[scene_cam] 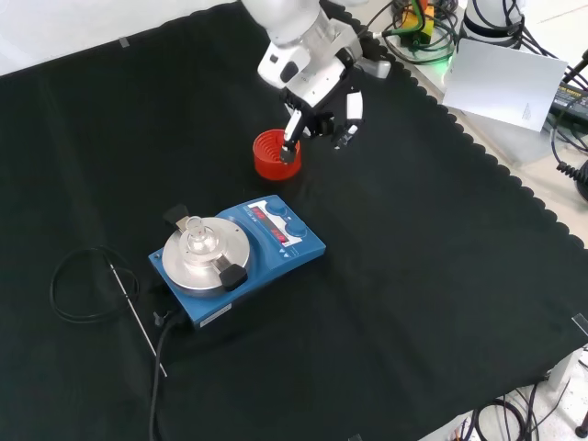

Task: Turn on the heater.

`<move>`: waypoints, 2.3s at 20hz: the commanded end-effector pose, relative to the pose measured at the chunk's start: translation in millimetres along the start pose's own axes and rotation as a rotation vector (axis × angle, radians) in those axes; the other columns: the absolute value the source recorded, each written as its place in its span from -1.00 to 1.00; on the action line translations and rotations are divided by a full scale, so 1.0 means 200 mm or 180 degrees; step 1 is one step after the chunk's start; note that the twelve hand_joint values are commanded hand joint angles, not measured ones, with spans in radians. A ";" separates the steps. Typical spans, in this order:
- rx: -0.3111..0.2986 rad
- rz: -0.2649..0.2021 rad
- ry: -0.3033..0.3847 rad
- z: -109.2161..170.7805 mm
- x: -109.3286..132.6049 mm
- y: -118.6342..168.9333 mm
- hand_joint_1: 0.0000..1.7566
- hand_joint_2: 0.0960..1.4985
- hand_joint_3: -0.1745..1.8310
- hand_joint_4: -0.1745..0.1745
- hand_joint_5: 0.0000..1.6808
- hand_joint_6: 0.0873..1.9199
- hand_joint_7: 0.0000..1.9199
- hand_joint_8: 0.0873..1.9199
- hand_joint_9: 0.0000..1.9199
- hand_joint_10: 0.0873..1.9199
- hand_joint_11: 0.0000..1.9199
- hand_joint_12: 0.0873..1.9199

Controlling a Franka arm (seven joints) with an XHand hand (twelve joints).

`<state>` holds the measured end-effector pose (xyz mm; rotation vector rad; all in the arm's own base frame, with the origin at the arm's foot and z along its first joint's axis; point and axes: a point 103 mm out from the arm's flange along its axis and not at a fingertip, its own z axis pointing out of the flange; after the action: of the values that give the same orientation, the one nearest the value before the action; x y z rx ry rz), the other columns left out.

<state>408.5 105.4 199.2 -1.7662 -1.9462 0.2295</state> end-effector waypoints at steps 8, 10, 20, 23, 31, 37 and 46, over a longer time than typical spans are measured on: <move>0.0710 -0.0135 -0.0393 0.13 0.08 0.10 0.43 -0.01 -0.10 -0.34 -0.66 -0.84 0.53 0.39 0.65 0.36 0.38 0.07; 0.0744 -0.0150 -0.0416 0.13 0.08 0.10 0.46 -0.01 -0.08 -0.31 -0.69 -0.86 0.53 0.40 0.65 0.37 0.35 0.09; 0.0914 -0.0144 -0.0564 0.15 0.12 0.13 0.58 -0.05 0.00 -0.21 -0.72 -0.98 0.51 0.47 0.63 0.40 0.21 0.22; 0.0969 -0.0149 -0.0578 0.15 0.13 0.15 0.59 -0.06 0.03 -0.20 -0.72 -1.00 0.51 0.48 0.63 0.41 0.20 0.23; 0.1147 -0.0120 -0.0644 0.15 0.14 0.20 0.59 -0.09 0.08 -0.20 -0.69 -1.00 0.53 0.50 0.64 0.43 0.20 0.26; 0.1233 -0.0098 -0.0685 0.15 0.14 0.21 0.60 -0.11 0.11 -0.20 -0.68 -1.00 0.53 0.51 0.65 0.44 0.20 0.26; 0.1315 -0.0060 -0.0697 0.15 0.12 0.23 0.60 -0.13 0.13 -0.22 -0.66 -1.00 0.54 0.52 0.65 0.45 0.21 0.27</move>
<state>434.1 143.5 158.7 -1.4962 -1.8906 0.7823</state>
